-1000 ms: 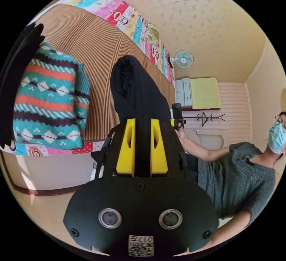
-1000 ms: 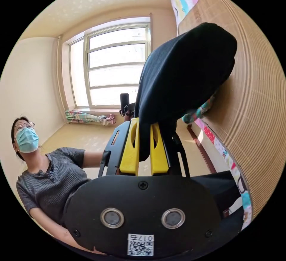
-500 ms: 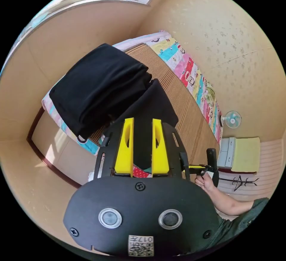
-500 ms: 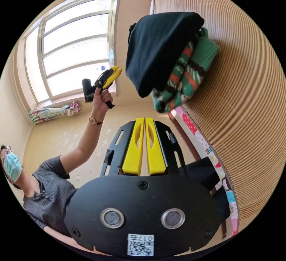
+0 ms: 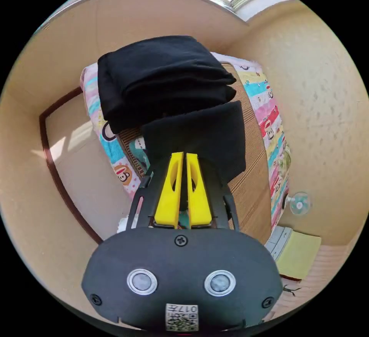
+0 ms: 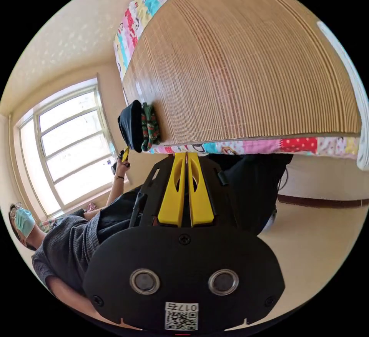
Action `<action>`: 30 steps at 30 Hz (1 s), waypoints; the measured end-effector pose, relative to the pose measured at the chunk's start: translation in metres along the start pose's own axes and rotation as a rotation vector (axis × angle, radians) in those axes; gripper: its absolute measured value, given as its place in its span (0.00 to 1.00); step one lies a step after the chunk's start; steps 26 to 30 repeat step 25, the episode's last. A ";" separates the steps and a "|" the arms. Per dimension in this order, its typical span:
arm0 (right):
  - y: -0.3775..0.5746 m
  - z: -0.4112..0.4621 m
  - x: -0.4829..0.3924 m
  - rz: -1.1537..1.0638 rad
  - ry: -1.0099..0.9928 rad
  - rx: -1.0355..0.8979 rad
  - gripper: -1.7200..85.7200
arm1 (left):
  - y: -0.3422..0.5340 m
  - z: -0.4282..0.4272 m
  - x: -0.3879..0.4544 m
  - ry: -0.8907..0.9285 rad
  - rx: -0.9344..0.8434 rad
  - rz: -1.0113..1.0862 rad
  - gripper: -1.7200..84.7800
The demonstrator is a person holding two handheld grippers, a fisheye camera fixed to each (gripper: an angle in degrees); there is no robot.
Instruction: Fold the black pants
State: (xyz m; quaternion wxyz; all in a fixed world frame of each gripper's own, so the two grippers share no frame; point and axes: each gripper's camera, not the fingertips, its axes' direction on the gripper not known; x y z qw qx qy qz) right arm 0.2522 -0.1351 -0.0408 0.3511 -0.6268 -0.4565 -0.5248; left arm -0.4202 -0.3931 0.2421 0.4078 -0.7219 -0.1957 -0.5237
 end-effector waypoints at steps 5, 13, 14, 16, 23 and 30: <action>0.077 -0.073 0.055 0.156 -0.083 0.291 0.03 | 0.052 -0.027 -0.013 0.056 0.085 -0.024 0.02; 0.146 -0.128 0.146 0.349 -0.244 0.507 0.05 | 0.212 0.081 0.129 0.055 -0.518 0.671 0.01; 0.153 -0.138 0.159 0.376 -0.268 0.543 0.06 | 0.234 0.086 0.141 0.095 -0.533 0.678 0.01; 0.161 -0.152 0.179 0.419 -0.302 0.592 0.08 | 0.259 0.092 0.154 0.152 -0.540 0.635 0.01; 0.167 -0.210 0.249 0.579 -0.296 0.667 0.15 | 0.333 0.091 0.181 0.221 -0.534 0.613 0.01; 0.165 -0.224 0.262 0.607 -0.289 0.682 0.16 | 0.339 0.083 0.180 0.173 -0.515 0.624 0.01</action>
